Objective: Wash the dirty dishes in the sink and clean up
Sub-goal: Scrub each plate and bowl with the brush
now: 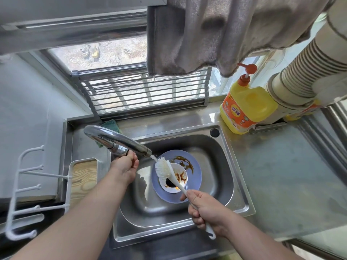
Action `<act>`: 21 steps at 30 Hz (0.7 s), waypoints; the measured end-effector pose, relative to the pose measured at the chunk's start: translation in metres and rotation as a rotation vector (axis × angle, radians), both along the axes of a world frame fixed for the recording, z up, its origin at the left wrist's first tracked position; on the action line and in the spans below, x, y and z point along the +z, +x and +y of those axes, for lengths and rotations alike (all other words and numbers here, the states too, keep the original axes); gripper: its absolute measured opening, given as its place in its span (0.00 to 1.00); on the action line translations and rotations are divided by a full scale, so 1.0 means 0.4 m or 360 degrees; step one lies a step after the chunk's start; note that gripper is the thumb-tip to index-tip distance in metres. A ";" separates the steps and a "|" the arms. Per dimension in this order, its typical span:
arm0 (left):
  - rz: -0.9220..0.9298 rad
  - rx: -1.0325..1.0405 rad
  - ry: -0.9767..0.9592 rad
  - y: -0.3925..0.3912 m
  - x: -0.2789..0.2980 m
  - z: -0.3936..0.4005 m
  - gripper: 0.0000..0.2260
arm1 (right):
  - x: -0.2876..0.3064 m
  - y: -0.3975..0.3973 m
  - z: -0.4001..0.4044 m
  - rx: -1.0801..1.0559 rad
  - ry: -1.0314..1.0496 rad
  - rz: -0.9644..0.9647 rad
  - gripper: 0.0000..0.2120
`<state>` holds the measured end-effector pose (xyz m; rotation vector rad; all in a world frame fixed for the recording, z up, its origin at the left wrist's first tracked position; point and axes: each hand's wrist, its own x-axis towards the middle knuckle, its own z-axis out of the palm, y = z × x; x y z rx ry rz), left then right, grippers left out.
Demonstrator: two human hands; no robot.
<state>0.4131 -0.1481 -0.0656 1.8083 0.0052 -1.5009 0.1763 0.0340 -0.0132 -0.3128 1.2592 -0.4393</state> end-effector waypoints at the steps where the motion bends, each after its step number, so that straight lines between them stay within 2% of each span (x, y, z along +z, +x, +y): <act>1: 0.0030 0.0010 0.0022 0.000 0.000 -0.003 0.12 | 0.002 0.005 -0.006 -0.0011 0.0004 -0.0011 0.15; 12: 0.0425 0.0225 0.0132 0.023 -0.019 -0.029 0.14 | 0.018 0.001 -0.043 -0.0026 -0.0017 -0.0048 0.16; 21: 0.0550 0.0231 0.0065 0.050 -0.061 -0.019 0.12 | 0.005 -0.018 -0.036 0.0014 0.0001 0.0062 0.15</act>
